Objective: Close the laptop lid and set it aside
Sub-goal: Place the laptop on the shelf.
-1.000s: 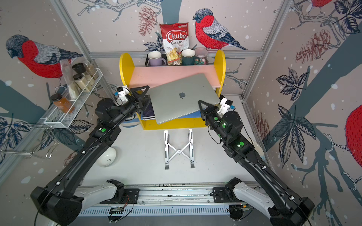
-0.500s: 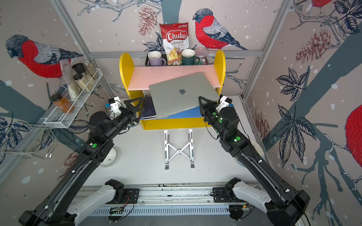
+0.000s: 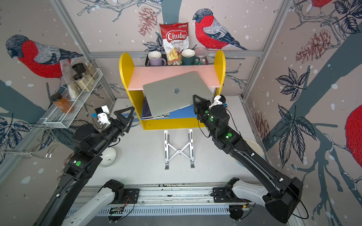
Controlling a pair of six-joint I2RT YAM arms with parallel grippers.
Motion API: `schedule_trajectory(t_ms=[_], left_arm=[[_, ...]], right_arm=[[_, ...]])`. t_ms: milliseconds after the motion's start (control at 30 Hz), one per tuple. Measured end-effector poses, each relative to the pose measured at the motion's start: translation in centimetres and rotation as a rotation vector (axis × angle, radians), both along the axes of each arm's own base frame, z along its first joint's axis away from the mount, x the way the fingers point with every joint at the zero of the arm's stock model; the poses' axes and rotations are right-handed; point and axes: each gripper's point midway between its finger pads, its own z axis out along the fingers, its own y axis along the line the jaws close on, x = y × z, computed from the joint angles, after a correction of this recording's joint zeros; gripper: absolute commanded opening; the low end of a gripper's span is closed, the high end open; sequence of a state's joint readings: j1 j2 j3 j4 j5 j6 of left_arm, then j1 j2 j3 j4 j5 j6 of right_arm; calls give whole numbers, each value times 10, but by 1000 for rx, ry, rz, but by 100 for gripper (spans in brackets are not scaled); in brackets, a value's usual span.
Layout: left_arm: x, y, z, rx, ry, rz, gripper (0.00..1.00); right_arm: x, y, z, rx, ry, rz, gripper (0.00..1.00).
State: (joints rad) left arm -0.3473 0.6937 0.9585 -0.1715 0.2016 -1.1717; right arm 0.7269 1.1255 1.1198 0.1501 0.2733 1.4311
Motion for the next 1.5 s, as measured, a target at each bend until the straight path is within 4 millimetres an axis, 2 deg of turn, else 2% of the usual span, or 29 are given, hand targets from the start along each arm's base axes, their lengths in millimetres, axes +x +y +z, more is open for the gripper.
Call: schedule_trajectory(t_ms=[233, 367, 600, 900, 1267, 1500], left_arm=[[-1, 0, -15, 10, 29, 0, 95], [-3, 1, -14, 8, 24, 0, 95], [-7, 3, -12, 5, 15, -1, 95], [-8, 3, -20, 13, 37, -1, 95], [-21, 7, -17, -3, 14, -2, 95], [-26, 9, -26, 1, 26, -2, 95]], right_arm=[[1, -3, 6, 13, -5, -60, 0], [7, -3, 10, 5, -11, -102, 0], [20, 9, 10, 8, -5, -136, 0], [21, 7, 19, 12, -11, -202, 0], [28, 32, 15, 18, 7, -246, 0], [33, 38, 22, 16, 2, -284, 0]])
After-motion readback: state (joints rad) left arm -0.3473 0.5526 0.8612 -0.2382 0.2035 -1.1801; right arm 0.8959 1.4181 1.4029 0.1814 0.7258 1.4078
